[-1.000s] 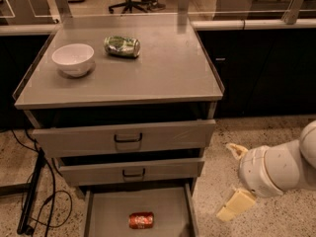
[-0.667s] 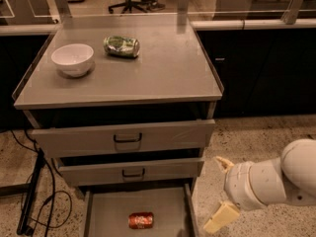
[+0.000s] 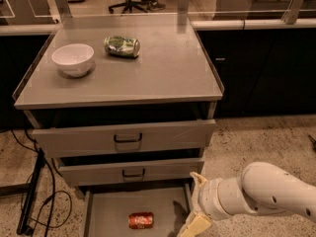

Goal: Pick coke can from bottom drawer and place on counter

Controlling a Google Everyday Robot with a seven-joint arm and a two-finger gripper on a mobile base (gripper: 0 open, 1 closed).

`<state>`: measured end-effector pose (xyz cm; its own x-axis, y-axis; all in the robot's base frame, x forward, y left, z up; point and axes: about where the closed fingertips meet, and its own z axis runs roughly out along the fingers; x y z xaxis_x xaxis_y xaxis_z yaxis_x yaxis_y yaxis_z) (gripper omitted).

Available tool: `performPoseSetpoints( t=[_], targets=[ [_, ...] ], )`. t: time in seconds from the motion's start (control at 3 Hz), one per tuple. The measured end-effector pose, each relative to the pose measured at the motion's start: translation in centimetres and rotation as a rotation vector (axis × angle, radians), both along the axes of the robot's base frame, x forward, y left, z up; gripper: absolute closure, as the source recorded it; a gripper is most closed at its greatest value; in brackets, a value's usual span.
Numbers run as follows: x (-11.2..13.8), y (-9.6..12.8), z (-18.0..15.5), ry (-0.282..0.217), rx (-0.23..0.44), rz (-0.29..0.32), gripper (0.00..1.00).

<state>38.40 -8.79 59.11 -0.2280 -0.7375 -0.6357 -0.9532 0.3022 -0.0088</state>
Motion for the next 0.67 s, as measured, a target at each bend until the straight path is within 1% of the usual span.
performPoseSetpoints(
  t=[0.33,0.67],
  targets=[
    [0.0,0.0,0.0,0.0,0.0,0.0,0.0],
    [0.7,0.3,-1.1,-0.011,-0.02,0.0,0.0]
  ],
)
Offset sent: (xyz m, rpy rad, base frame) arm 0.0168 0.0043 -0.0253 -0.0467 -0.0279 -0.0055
